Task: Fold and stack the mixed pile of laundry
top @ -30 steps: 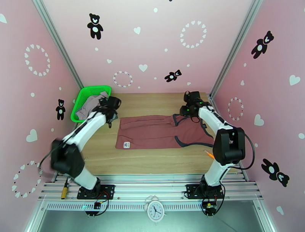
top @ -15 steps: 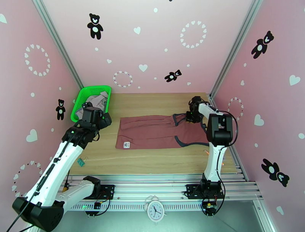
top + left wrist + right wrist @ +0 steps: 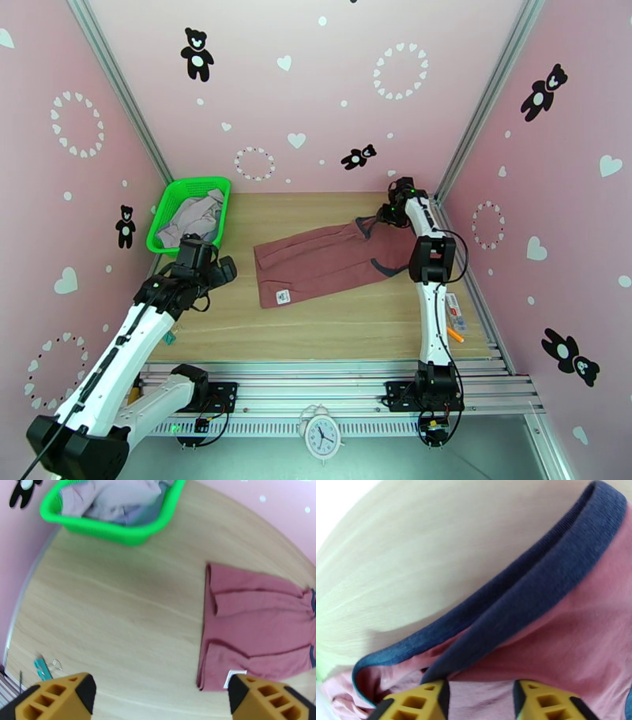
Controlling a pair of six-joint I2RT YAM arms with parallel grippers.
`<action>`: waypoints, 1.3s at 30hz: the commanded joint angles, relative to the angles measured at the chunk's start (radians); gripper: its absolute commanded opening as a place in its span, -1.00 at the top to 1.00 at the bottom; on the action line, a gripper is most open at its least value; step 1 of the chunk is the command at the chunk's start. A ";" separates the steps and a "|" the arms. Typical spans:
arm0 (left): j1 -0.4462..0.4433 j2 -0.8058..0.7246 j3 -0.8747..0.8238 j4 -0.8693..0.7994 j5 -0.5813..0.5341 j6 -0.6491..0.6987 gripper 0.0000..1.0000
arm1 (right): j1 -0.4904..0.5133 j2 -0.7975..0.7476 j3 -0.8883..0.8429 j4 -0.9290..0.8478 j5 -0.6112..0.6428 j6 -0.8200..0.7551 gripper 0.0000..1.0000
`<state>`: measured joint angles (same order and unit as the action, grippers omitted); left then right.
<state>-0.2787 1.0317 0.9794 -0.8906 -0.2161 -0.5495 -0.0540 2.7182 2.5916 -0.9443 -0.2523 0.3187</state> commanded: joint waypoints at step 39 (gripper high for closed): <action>-0.004 1.143 0.516 0.292 0.214 0.036 -0.11 | 1.177 -0.378 -0.666 0.148 0.388 0.104 -0.21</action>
<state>-0.2817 2.1139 1.5219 -0.6655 -0.0597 -0.5243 1.1229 2.2665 1.8496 -0.6697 0.0692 0.3901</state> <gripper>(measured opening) 0.565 0.605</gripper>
